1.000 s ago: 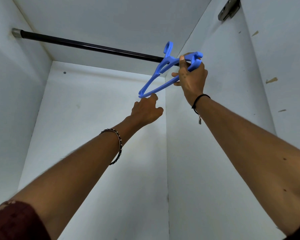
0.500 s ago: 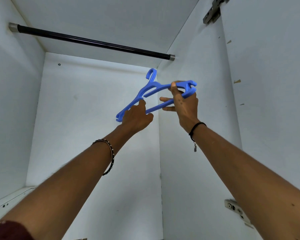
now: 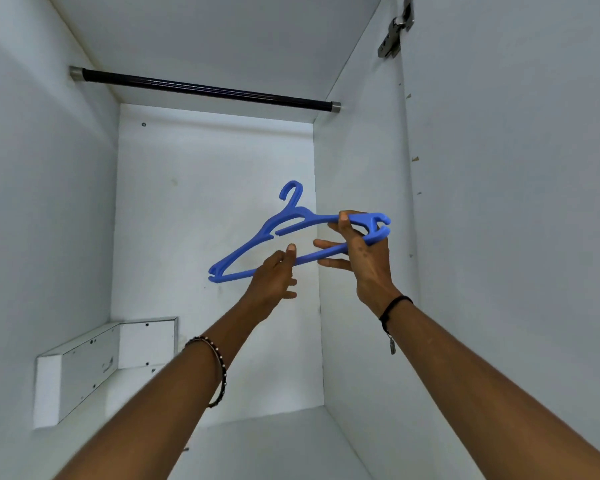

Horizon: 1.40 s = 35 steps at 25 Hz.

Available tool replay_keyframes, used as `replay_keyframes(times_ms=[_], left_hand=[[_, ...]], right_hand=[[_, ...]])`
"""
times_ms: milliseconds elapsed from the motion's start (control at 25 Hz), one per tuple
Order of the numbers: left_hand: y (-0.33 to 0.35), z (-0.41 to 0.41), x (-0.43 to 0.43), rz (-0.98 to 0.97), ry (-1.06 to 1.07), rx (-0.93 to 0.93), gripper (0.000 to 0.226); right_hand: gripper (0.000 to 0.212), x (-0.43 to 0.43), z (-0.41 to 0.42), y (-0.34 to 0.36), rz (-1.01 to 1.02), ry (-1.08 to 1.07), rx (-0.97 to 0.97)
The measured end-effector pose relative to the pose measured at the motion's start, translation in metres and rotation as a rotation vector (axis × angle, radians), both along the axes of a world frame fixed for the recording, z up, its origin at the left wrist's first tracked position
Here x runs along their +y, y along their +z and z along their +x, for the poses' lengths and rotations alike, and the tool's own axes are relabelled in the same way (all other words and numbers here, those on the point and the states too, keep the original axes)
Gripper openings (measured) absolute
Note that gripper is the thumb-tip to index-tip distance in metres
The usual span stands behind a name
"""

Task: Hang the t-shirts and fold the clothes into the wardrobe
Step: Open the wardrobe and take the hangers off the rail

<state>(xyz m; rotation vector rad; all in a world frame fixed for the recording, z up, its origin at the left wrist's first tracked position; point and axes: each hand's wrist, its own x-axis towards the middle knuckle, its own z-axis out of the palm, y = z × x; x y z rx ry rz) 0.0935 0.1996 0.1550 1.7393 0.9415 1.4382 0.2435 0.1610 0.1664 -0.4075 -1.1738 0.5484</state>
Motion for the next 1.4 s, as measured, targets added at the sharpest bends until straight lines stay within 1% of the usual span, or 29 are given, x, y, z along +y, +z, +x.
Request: replay_keyframes(times_ms=[120, 240, 280, 360, 440, 480, 520, 600, 680, 720, 760, 800, 920, 960, 1040, 1080, 1160, 1240, 1320, 1400], left_hand=[[-0.021, 0.001, -0.033, -0.231, 0.072, -0.297, 0.040], [-0.045, -0.012, -0.067, -0.416, 0.022, -0.525, 0.029], [-0.054, -0.018, -0.078, -0.451, -0.011, -0.586, 0.026], [-0.073, -0.029, -0.097, -0.487, -0.018, -0.633, 0.024], [-0.094, -0.040, -0.114, -0.497, 0.004, -0.630, 0.021], [-0.105, -0.045, -0.121, -0.486, 0.005, -0.630, 0.019], [-0.115, -0.050, -0.128, -0.468, 0.006, -0.621, 0.017], [-0.138, -0.059, -0.142, -0.439, 0.015, -0.593, 0.017], [-0.159, -0.063, -0.159, -0.423, 0.015, -0.535, 0.017], [-0.170, -0.064, -0.170, -0.424, 0.015, -0.505, 0.016], [-0.182, -0.065, -0.181, -0.424, 0.013, -0.474, 0.016], [-0.193, -0.066, -0.193, -0.427, 0.004, -0.447, 0.015], [-0.222, -0.082, -0.228, -0.445, -0.011, -0.326, 0.015], [-0.231, -0.085, -0.235, -0.447, -0.022, -0.287, 0.015], [-0.242, -0.097, -0.252, -0.476, -0.030, -0.237, 0.015], [-0.247, -0.102, -0.262, -0.501, -0.025, -0.222, 0.014], [-0.259, -0.110, -0.277, -0.539, -0.028, -0.198, 0.015], [-0.273, -0.117, -0.295, -0.581, -0.043, -0.168, 0.017], [-0.290, -0.123, -0.305, -0.622, -0.022, -0.105, 0.018], [-0.303, -0.124, -0.313, -0.653, -0.003, -0.010, 0.025]], right_hand=[[0.013, -0.043, -0.008, -0.025, -0.072, 0.014, -0.002], [0.013, -0.081, -0.012, -0.051, -0.153, 0.021, 0.030], [0.015, -0.091, -0.012, -0.060, -0.175, 0.018, 0.060], [0.014, -0.108, -0.009, -0.076, -0.204, -0.016, 0.136], [0.011, -0.120, -0.003, -0.091, -0.248, -0.080, 0.138], [0.013, -0.125, 0.001, -0.099, -0.279, -0.105, 0.090], [0.016, -0.130, 0.004, -0.106, -0.322, -0.111, 0.010], [0.024, -0.145, 0.005, -0.120, -0.443, -0.127, -0.239], [0.042, -0.161, -0.003, -0.133, -0.578, -0.189, -0.512], [0.049, -0.169, -0.011, -0.139, -0.631, -0.206, -0.593], [0.050, -0.176, -0.019, -0.146, -0.660, -0.205, -0.637], [0.046, -0.182, -0.027, -0.152, -0.669, -0.191, -0.651], [0.024, -0.204, -0.060, -0.174, -0.673, -0.150, -0.624], [0.022, -0.210, -0.068, -0.182, -0.651, -0.169, -0.628], [0.025, -0.228, -0.086, -0.197, -0.630, -0.218, -0.615], [0.027, -0.239, -0.094, -0.206, -0.634, -0.223, -0.577], [0.030, -0.258, -0.104, -0.218, -0.666, -0.163, -0.480], [0.033, -0.284, -0.109, -0.231, -0.744, -0.077, -0.407], [0.044, -0.314, -0.111, -0.245, -0.779, -0.023, -0.464], [0.055, -0.343, -0.112, -0.260, -0.774, 0.009, -0.600]])
